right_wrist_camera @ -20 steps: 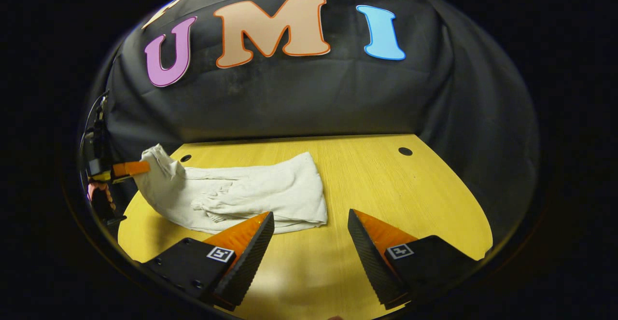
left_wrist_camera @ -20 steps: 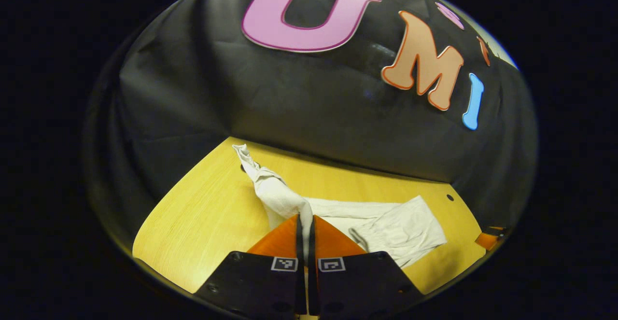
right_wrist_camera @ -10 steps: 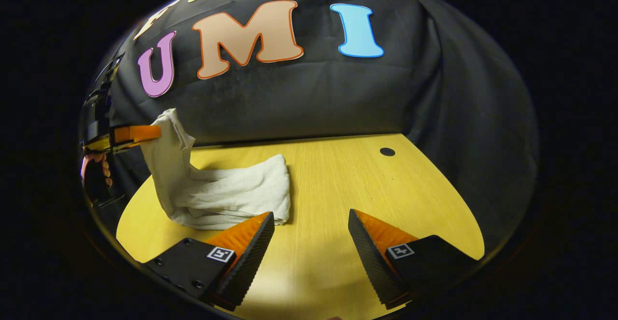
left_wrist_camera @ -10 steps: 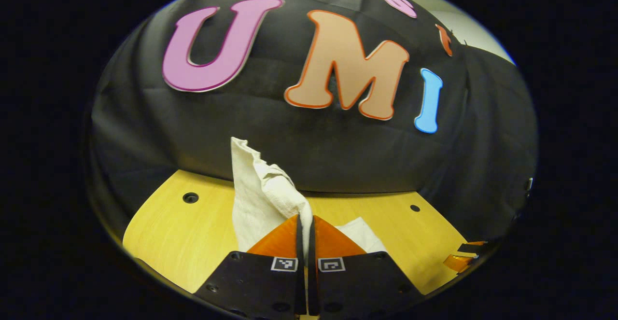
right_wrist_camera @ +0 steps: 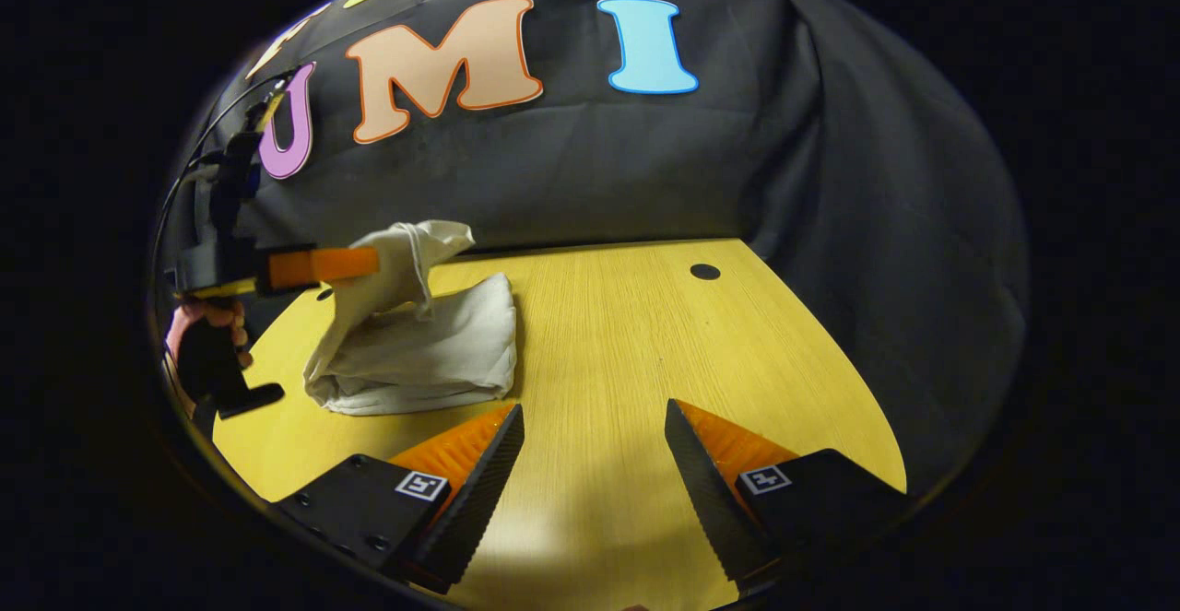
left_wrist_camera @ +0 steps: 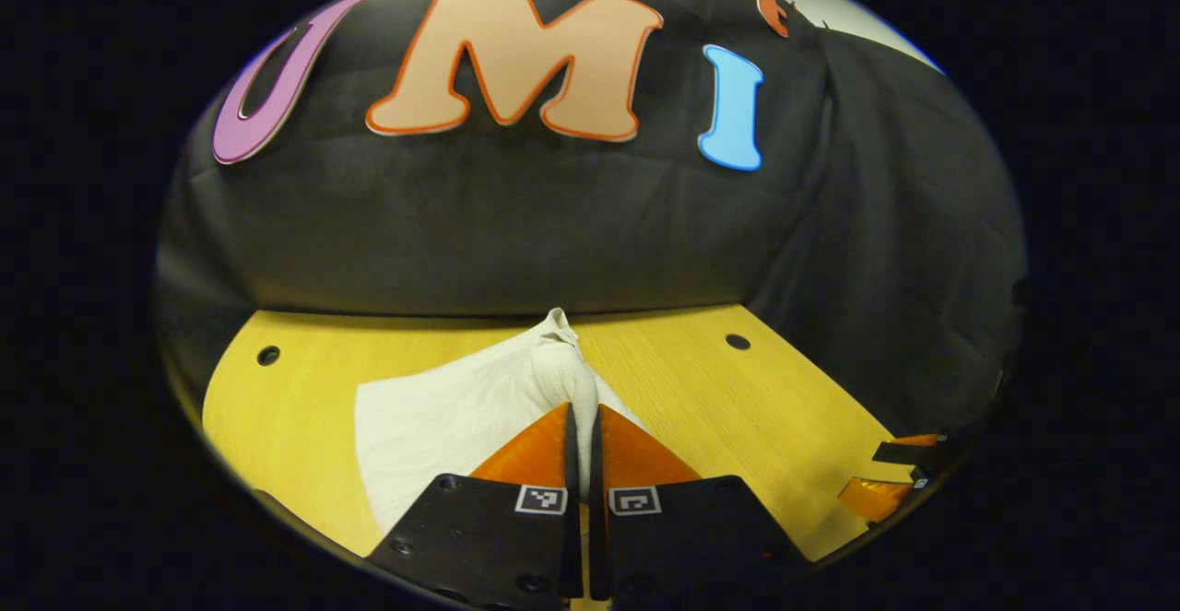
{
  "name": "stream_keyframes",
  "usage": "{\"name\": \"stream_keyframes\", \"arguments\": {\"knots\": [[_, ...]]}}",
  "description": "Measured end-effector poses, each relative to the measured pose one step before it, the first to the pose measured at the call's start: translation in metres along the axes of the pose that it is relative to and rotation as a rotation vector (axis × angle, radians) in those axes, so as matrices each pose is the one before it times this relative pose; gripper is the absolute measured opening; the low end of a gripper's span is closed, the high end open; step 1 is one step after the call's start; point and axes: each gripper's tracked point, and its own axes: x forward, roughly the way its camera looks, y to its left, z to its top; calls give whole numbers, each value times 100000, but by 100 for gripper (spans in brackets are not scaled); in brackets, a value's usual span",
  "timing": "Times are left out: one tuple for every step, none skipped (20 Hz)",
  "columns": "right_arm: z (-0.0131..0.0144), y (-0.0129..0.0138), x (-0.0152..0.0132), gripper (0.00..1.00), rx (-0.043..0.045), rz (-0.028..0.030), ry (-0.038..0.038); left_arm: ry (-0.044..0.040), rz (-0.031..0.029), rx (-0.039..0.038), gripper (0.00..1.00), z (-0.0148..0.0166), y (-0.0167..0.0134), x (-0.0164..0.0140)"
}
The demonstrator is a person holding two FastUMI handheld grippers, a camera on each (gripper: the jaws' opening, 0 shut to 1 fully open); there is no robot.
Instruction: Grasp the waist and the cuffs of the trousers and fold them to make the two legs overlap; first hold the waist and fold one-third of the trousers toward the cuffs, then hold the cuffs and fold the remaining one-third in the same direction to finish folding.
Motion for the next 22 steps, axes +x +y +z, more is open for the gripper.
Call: {"name": "stream_keyframes", "arguments": {"knots": [[-113, -97, -107, 96, -461, 18, 188, 1677, -2881, -87, 4, -1107, -1193, 454], [-75, -40, -65, 96, -267, 27, 101, 1874, -2150, 240, 5, -1223, -864, 249], [4, 100, -79, 96, 33, 197, 169, 1514, -3751, -485, 18, -663, -1198, 481], [-60, 203, -213, 96, 168, 199, -161, 321, -1481, 181, 45, -711, -863, 134], [161, 252, -86, 96, 175, 201, -198, 173, 156, 713, 72, -553, -425, -201], [203, 242, -117, 96, 107, 76, -353, 8, -246, 383, 99, -201, -232, -629], [210, 366, -156, 96, 173, 138, -529, -494, -366, 278, 97, 2, -79, -274], [250, 501, -26, 96, 281, 380, -660, -1022, -48, -234, 94, 184, -2, -649], [188, 686, -265, 96, 293, 269, -661, -468, -96, -309, 94, 47, 178, -899], [335, 665, -131, 96, 326, 589, -543, -212, 446, -43, 94, 101, 381, -1080], [155, 650, -196, 96, 171, 470, -664, -527, 1055, 240, 94, 162, 710, -1096], [274, 765, -202, 99, -128, 594, -517, -500, 1379, 554, 94, 234, 893, -1230], [284, 744, -292, 96, -247, 318, -955, -627, 1456, 738, 94, 16, 925, -1351], [443, 727, -205, 96, -177, 139, -1267, -1057, 1164, 458, 94, 209, 986, -1363], [324, 762, -343, 96, -170, 233, -861, -699, 941, 497, 94, 135, 864, -1325], [320, 883, -213, 96, 37, 426, -825, 145, 1296, 409, 94, -160, 890, -1174], [136, 820, -351, 96, 232, 414, -640, 102, 1098, 394, 94, -102, 917, -1023], [279, 799, -350, 96, 388, 405, -690, -556, 1202, 98, 94, 83, 793, -1062], [345, 888, -382, 99, 296, 506, -1171, -319, 963, -144, 94, -31, 713, -984], [465, 839, -476, 99, 405, 119, -1388, -563, 1073, -448, 94, 26, 586, -953], [183, 832, -378, 99, 616, 400, -687, -113, 1082, -560, 94, -98, 478, -961], [39, 732, -468, 99, 708, 277, -661, -810, 1301, -352, 94, -1, 567, -776]]}}
